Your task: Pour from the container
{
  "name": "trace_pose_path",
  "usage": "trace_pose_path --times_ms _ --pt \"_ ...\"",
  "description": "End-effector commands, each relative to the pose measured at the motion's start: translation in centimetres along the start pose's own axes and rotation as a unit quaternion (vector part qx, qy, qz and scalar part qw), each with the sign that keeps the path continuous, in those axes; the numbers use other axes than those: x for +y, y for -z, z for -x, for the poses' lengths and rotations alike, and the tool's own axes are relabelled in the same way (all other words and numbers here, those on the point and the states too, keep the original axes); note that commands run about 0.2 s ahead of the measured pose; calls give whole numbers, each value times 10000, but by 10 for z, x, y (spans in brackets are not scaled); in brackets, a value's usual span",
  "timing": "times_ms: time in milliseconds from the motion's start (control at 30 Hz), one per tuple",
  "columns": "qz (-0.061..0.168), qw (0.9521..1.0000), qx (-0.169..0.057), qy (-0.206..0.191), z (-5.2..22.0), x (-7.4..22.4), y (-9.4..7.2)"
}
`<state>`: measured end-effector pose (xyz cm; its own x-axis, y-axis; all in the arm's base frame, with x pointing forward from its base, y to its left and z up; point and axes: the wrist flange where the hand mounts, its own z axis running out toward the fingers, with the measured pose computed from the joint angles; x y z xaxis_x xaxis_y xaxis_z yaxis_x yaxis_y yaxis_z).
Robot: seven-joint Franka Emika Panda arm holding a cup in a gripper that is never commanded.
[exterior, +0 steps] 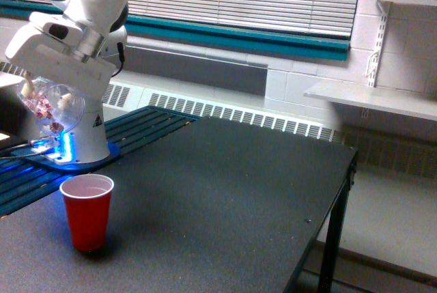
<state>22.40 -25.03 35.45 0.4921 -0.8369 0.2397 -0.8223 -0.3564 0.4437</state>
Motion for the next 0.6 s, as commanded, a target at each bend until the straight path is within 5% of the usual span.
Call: trace_pose_path --times_ms 33,600 --pt "128 9996 -1 259 -5 -6 0" --pt "291 9981 -60 549 -18 -17 -2"
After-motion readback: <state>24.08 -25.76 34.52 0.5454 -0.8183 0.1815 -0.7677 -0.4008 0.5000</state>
